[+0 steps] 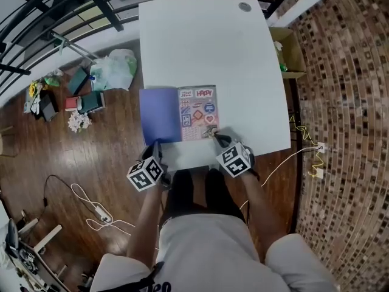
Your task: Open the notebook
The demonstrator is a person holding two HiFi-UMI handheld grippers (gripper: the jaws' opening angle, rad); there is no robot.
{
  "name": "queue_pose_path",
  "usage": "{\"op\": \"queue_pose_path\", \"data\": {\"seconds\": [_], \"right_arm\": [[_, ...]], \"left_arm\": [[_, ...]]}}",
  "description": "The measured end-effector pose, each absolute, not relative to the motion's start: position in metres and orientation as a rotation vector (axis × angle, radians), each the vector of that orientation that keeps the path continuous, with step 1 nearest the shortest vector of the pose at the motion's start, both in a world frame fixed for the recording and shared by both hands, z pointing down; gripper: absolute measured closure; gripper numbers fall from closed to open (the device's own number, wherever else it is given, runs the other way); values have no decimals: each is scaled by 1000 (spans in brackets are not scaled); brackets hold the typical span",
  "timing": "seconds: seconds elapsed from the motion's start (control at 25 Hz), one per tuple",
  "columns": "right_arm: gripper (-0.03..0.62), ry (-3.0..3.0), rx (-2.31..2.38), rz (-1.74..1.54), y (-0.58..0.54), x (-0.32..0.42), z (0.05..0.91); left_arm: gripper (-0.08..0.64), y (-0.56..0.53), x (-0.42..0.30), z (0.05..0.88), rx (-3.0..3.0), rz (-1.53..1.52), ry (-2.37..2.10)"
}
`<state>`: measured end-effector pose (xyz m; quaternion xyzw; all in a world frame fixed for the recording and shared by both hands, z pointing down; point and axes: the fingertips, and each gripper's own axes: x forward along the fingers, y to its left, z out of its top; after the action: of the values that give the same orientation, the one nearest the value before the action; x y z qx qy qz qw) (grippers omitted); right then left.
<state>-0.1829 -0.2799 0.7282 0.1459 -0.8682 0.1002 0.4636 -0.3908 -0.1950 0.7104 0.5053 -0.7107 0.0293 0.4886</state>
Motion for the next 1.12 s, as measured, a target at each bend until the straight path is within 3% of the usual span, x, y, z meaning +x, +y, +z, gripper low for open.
{"op": "queue_pose_path", "data": {"seconds": [0.28,0.52,1.12], "right_arm": [[600,-2094,376,227,-279,-183,730],[600,-2048,459,268,-282,-181,733],[600,-2318,741,260,-282,-193,628]], "left_arm": [[464,-185,-388,727,1216,217,-1696],[321,-175,-402,721,1166,248,-1731],[296,-170,-409,629,1436,163,-1839]]}}
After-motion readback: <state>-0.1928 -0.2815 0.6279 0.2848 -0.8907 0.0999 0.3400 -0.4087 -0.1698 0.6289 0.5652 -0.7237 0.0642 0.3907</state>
